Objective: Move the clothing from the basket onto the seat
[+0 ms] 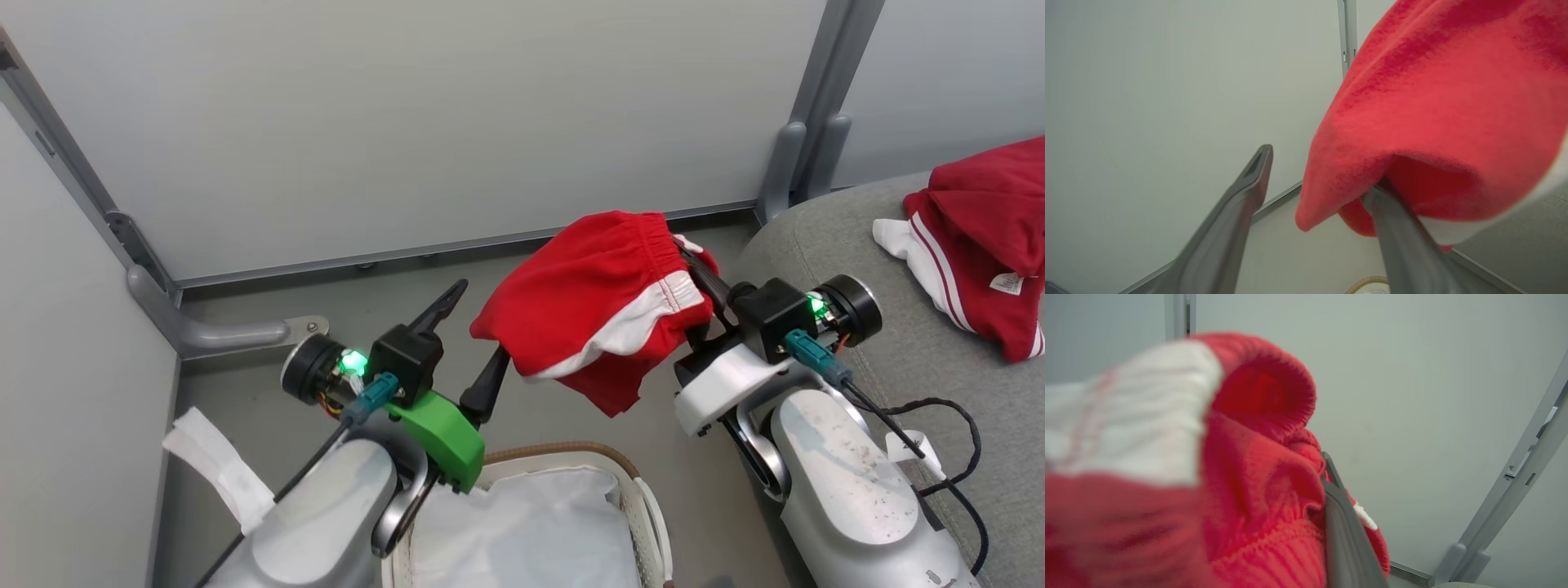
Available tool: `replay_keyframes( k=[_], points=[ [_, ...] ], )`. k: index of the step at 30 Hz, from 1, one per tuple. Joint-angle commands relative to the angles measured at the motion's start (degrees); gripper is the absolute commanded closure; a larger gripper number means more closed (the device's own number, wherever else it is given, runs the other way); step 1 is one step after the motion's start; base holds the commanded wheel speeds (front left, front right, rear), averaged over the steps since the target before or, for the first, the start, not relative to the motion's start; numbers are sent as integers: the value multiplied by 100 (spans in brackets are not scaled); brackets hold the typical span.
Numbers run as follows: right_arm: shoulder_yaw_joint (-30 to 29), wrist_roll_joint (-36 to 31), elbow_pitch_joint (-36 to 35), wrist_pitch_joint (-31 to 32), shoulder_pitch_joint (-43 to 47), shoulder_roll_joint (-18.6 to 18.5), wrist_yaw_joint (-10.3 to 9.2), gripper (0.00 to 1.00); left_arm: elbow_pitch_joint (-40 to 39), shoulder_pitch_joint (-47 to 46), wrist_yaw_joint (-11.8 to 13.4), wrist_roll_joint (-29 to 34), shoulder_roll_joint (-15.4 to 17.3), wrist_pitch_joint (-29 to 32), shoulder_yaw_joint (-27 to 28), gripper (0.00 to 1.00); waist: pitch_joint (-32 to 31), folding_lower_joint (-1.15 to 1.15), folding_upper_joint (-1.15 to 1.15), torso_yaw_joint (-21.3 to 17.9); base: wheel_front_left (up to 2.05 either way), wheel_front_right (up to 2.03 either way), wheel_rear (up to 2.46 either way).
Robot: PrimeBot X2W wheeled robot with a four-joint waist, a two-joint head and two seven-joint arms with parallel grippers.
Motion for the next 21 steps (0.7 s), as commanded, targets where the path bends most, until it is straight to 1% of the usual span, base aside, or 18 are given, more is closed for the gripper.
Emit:
replay_keyframes(
  k=[1,4,12,16,21],
  points=[
    [-75,-11,-56,-27,74,-18,-8,100,-47,213,48,87,-45,-16,98,0,30,0,0,-14,0,0,0],
    [-280,-65,-116,-27,110,-20,-8,100,-180,617,55,150,-205,-16,376,0,68,0,0,-41,0,0,0],
    [-863,-341,-225,-27,-17,-18,-7,100,-193,1440,-134,462,-465,-10,842,0,122,0,0,-98,0,0,0],
    [-1135,-490,-263,-27,27,-17,-8,100,-287,1659,-209,679,-605,-11,1066,0,126,0,0,-100,0,0,0],
    [-1310,-580,-284,-27,177,-18,-8,100,-396,1763,-334,932,-727,-11,1214,0,134,0,0,-130,0,0,0]
  ],
)
